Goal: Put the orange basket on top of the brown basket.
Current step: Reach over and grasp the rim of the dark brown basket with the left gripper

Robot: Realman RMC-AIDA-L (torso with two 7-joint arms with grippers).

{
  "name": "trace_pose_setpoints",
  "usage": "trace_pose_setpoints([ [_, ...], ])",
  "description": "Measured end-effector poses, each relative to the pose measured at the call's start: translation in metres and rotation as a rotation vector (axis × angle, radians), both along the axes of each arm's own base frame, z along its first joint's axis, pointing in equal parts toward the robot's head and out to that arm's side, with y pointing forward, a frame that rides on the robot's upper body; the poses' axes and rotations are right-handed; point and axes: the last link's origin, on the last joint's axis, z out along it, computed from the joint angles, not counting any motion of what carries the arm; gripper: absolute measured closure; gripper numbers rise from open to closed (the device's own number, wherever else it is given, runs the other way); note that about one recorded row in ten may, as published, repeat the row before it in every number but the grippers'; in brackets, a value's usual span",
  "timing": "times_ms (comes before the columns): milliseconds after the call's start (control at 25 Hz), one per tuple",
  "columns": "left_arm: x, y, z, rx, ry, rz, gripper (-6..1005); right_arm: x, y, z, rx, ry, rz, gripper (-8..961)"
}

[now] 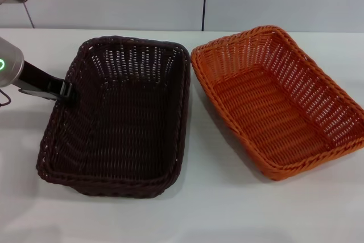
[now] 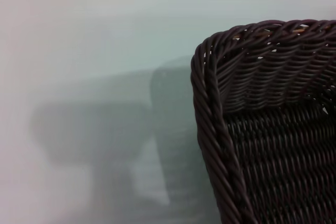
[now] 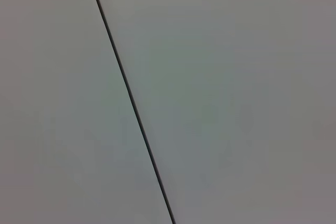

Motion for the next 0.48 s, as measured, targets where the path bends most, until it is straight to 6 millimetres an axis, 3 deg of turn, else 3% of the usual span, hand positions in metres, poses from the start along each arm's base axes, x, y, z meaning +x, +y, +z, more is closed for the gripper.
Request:
trace_pose_setpoints([
  [240, 0.004, -0.001, 0.009, 0.009, 0.014, -0.031, 778, 0.001, 0.000, -0.001, -0.002, 0.002, -0.004, 289],
  [480, 0.016, -0.005, 0.040, 0.069, 0.055, -0.126, 795, 0.001, 0.000, -0.001, -0.004, 0.003, -0.008, 289],
])
